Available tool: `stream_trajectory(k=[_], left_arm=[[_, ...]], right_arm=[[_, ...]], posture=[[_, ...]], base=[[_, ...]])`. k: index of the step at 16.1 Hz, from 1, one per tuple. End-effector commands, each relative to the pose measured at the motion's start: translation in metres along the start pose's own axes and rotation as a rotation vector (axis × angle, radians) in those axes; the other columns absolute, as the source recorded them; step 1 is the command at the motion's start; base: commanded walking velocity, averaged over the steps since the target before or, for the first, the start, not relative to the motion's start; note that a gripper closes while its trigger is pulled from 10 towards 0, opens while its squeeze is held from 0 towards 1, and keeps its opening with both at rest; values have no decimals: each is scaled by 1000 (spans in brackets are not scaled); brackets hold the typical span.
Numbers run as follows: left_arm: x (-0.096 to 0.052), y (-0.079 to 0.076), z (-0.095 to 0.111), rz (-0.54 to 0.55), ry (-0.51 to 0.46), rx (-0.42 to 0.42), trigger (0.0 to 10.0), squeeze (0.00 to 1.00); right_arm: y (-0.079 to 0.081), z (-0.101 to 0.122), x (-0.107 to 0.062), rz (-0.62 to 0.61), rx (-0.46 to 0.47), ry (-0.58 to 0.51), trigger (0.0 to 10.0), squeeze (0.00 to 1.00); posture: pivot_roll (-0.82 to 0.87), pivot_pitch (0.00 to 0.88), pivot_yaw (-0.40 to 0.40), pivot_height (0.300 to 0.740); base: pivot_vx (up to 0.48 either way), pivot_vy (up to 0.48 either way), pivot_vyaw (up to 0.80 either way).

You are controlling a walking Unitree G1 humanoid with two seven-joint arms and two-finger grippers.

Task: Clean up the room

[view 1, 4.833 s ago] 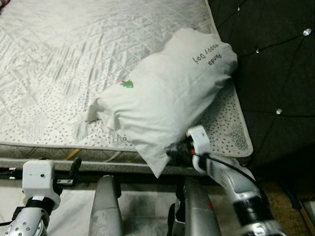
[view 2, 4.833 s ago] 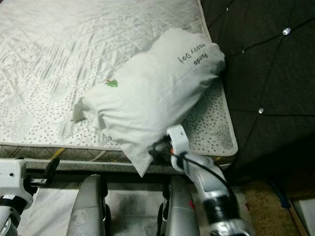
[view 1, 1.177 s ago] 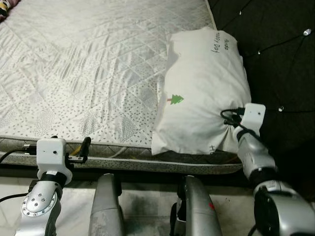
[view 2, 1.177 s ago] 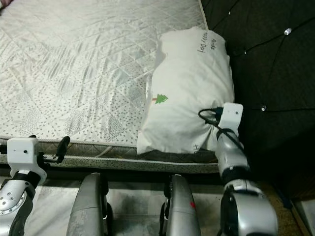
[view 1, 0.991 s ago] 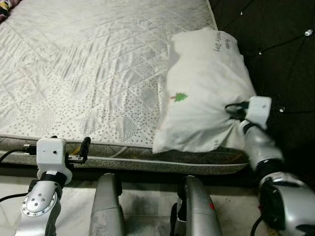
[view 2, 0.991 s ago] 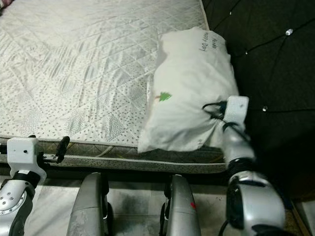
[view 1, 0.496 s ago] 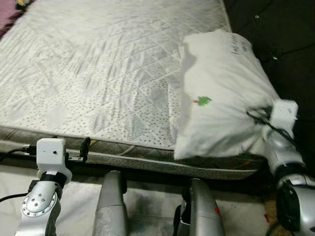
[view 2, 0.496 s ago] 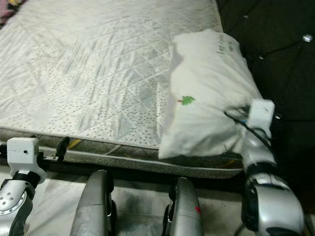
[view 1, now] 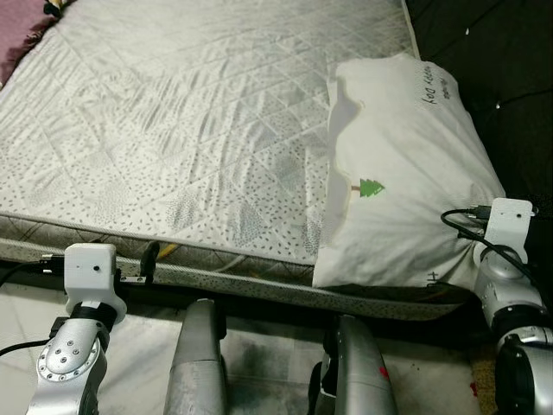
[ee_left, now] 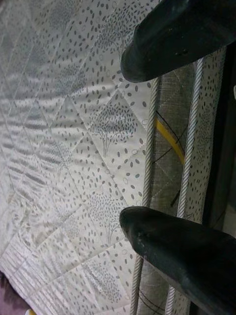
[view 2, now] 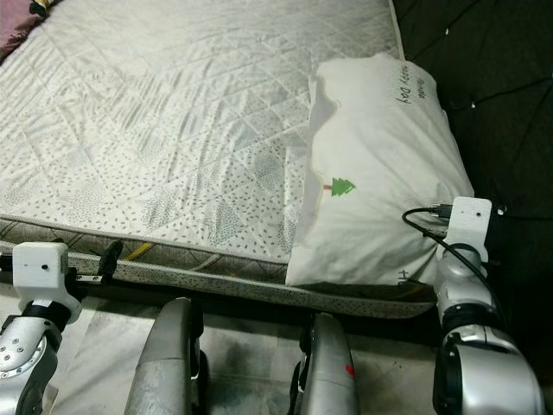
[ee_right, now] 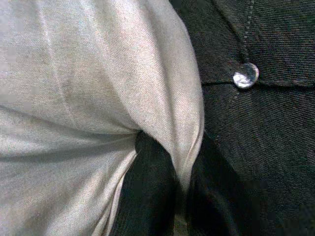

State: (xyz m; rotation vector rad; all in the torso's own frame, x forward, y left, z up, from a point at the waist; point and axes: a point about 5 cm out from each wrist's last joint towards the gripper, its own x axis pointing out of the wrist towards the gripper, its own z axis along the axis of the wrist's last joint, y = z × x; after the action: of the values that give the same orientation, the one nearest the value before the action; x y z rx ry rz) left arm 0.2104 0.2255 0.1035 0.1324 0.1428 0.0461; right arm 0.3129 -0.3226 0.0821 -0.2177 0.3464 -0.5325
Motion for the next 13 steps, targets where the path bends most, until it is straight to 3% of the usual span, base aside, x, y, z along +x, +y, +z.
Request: stream_trajectory(k=[1, 2, 6, 12, 13], left_arm=[[-1, -3, -3, -21, 16, -5, 10000, 0], [-1, -3, -3, -23, 16, -7, 10000, 0], [0, -3, -3, -14, 14, -8, 10000, 0], [-3, 0, -3, -5, 15, 0, 10000, 0], [-2, 1, -3, -2, 18, -6, 10000, 0]], right_arm=[[-5, 3, -1, -2, 21, -38, 10000, 0], [3, 6, -1, 42, 54, -56, 10000, 1000], [12, 22, -2, 61, 61, -136, 10000, 1000], [1, 38, -8, -58, 11, -255, 10000, 1000], [12, 45, -17, -24, 84, -325, 10000, 1000]], posture=[[150, 124, -49, 605], [150, 124, -49, 605], [152, 123, -50, 605], [140, 124, -54, 605], [138, 124, -51, 605]], base=[[0, 0, 0], [0, 0, 0], [0, 0, 0], [0, 0, 0], [0, 0, 0]])
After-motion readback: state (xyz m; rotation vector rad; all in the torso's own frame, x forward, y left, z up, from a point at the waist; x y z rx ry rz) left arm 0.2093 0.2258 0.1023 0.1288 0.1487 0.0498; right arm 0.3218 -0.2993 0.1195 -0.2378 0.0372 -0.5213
